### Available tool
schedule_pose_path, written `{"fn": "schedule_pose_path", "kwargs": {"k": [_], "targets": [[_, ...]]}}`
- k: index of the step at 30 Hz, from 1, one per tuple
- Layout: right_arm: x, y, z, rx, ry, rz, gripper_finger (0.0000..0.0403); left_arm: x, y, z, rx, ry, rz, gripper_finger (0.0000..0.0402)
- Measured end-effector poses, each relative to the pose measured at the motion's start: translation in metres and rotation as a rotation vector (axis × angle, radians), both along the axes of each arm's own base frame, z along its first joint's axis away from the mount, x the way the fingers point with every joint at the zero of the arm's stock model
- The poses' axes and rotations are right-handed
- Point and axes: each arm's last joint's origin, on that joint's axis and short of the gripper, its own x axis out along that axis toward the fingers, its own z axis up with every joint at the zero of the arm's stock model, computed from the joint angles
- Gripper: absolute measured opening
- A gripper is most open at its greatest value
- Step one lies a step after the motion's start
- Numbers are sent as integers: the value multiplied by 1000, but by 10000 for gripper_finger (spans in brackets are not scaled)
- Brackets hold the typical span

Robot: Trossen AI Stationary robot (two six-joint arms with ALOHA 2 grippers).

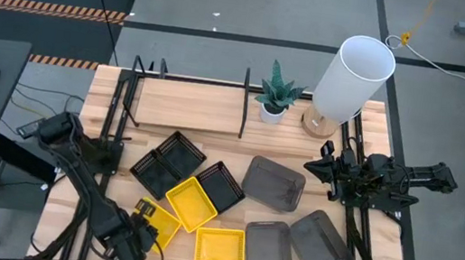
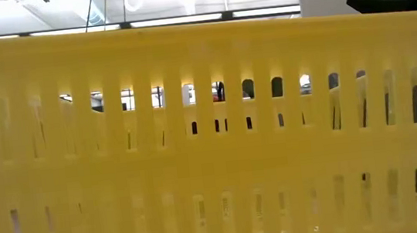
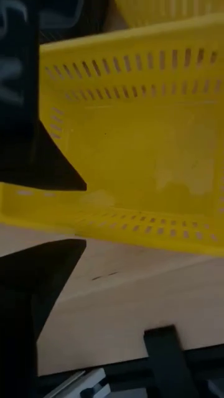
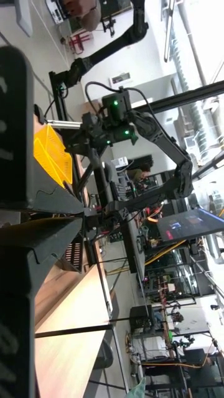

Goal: Stack baskets on shelf by color
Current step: Stack the bottom left yellow bin on top of the middle yellow bin

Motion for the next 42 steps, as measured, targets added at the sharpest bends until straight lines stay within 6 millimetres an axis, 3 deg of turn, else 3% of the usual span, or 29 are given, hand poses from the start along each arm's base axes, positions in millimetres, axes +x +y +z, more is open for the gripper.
{"fn": "schedule_pose_path", "kwargs": {"k": [11, 25, 34, 42], "targets": [[0, 0, 0, 0, 0, 0, 27, 3, -4, -4, -2, -38, 5, 162], [0, 0, 1, 1, -5, 0, 27, 13, -15, -52, 125, 1, -24, 160], [0, 0, 1, 1, -5, 0, 27, 15, -16, -60, 139, 16, -27, 159], [0, 0, 1, 1, -5, 0, 27, 15, -17, -60, 130, 16, -38, 107]]}}
